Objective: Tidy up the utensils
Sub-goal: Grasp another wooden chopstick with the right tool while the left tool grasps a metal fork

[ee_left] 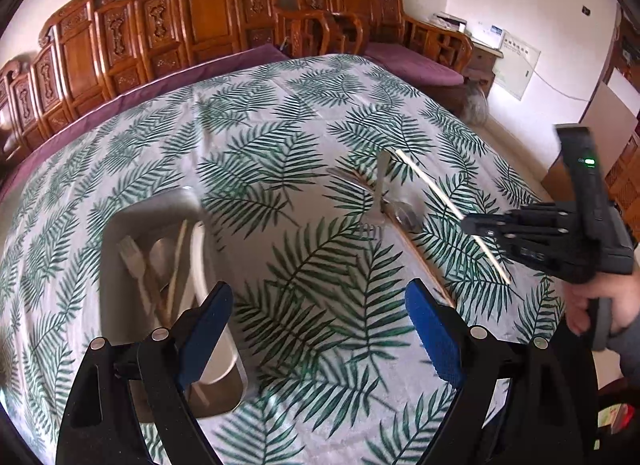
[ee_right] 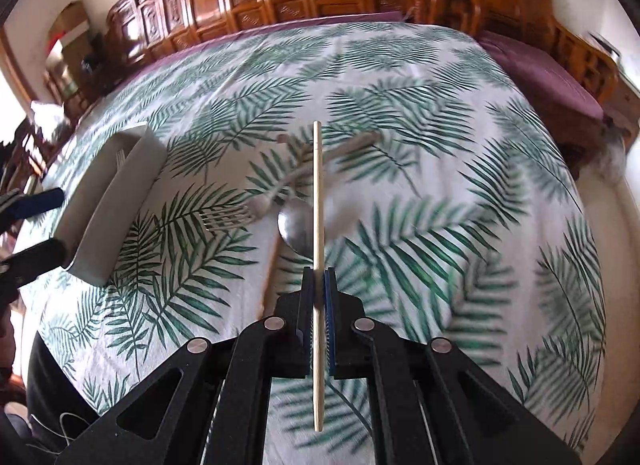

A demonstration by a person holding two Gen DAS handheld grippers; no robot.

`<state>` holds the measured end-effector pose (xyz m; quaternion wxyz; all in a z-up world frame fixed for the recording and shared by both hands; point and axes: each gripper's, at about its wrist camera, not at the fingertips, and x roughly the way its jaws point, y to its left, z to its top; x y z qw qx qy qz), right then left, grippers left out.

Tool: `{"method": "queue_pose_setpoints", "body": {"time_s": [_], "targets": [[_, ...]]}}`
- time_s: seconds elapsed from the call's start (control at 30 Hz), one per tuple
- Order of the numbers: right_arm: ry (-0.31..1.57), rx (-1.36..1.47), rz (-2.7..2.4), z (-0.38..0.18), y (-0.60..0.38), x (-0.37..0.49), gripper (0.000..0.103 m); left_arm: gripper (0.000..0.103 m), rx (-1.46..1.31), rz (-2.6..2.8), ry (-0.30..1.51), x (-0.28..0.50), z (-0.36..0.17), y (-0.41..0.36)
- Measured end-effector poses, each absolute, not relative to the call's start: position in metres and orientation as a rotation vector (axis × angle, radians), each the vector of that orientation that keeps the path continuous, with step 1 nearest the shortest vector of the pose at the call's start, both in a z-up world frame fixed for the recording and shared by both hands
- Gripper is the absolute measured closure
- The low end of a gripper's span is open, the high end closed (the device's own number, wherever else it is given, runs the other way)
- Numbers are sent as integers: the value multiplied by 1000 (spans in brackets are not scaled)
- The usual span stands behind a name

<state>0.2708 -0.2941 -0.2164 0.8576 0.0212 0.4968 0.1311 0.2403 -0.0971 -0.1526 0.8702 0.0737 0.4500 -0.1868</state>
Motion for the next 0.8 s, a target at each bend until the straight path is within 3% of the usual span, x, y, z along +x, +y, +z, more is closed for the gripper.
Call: {"method": "queue_pose_setpoints", "body": {"time_s": [0.27,0.57,0.8], "targets": [[1021,100,252,-217,-323,254,97,19,204,-428,959,264,-164,-137],[1013,109,244,-223,-336,247,97,41,226,-469,1010,295,-181,-164],[1022,88,255,-222,-335,248,97,51,188,-494,1075,327,-203,-177]]}}
